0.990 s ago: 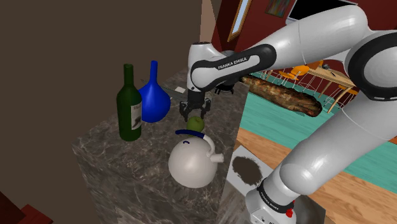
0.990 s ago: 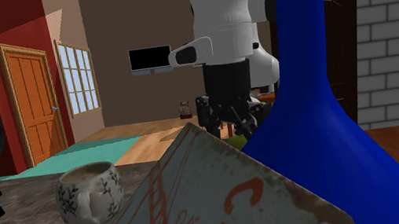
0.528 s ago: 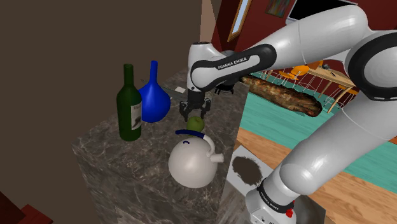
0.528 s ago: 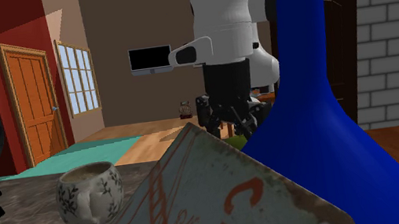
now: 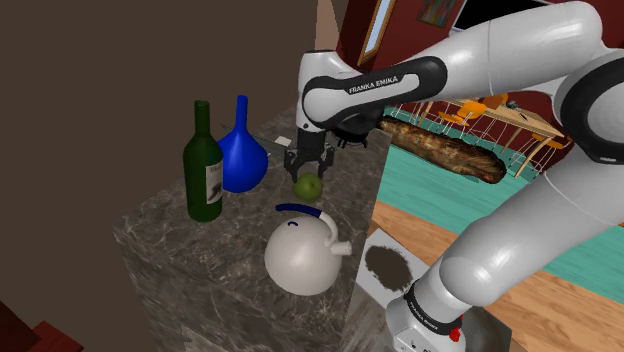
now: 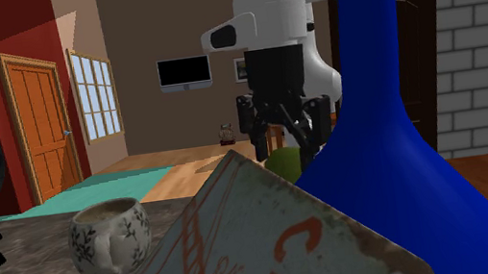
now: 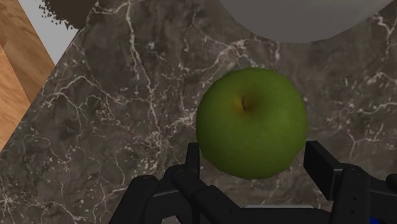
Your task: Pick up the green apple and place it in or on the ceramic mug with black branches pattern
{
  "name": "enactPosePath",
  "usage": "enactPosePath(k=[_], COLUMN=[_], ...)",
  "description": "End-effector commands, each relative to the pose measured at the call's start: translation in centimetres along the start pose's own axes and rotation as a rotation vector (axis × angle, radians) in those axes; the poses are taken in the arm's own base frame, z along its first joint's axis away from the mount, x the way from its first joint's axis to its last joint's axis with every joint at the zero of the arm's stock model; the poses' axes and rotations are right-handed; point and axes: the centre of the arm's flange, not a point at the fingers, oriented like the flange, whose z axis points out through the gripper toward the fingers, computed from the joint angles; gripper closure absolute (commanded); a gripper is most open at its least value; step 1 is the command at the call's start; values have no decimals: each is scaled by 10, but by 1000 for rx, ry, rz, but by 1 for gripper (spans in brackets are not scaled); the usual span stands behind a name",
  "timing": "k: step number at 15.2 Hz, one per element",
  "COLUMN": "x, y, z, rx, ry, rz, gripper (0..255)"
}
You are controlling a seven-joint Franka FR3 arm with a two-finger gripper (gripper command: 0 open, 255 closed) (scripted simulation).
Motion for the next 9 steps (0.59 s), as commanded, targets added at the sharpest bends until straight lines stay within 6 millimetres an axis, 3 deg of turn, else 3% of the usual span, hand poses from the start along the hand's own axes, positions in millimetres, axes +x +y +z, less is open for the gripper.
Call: enactPosePath(k=[1, 9], x=[-2, -7], y=[2, 6], z=[-11, -53], rx=[0, 0], ry=[0, 0], rz=[0, 0], gripper=[255, 255])
